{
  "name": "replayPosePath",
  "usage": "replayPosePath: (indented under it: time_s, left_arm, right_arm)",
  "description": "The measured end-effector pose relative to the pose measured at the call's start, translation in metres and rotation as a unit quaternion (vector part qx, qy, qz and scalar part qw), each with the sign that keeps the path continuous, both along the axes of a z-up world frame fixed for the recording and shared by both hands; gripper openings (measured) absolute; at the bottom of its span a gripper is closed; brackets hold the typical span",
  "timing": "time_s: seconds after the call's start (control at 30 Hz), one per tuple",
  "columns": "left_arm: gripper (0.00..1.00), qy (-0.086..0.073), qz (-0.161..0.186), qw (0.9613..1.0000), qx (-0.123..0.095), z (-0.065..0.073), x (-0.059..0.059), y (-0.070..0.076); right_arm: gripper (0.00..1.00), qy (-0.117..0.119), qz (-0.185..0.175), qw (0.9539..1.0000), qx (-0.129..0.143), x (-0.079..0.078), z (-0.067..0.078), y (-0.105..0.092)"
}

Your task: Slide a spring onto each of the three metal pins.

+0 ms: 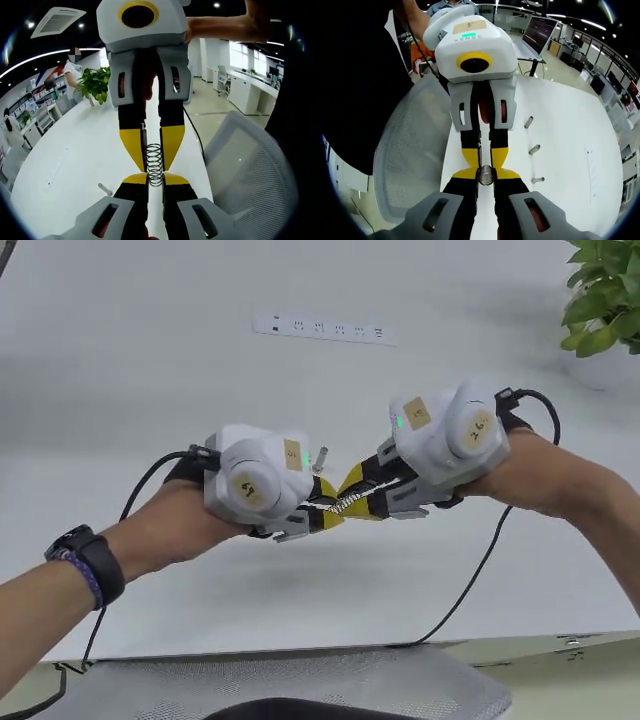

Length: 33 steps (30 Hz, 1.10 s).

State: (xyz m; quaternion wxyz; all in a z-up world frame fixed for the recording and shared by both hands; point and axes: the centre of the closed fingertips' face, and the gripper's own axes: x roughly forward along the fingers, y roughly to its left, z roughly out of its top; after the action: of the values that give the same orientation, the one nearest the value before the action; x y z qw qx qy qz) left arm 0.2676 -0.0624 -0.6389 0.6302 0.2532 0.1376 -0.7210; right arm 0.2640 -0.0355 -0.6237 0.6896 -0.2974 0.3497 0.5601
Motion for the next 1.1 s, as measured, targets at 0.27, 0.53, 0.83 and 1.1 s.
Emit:
replayPosePath:
  time_s: [0.27, 0.53, 0.83, 1.1]
  left_arm:
    - [0.02, 0.003, 0.0, 1.0, 0.0, -0.0002, 0.001, 0.0005]
    - [0.02, 0.005, -0.003, 1.0, 0.0, -0.0009, 0.0, 0.0002]
    - [0.11, 0.019, 0.011, 0.9997, -0.002, -0.0017, 0.0025, 0.0002]
    - [0.22, 0.025, 0.023, 0.9994, 0.005, -0.0049, 0.005, 0.0064]
  right_arm:
    - [0.09, -0.001, 0.003, 1.0, -0.007, 0.0019, -0.0028, -0.0031]
    - [0.09, -0.003, 0.01, 0.9999, -0.012, 0.0016, -0.0068, -0.0046]
    - [0.09, -0.005, 0.004, 0.9999, -0.012, 0.0041, -0.008, -0.007]
    - [0.09, -0.008, -0.005, 0.9999, -0.011, 0.0041, -0.005, -0.0085]
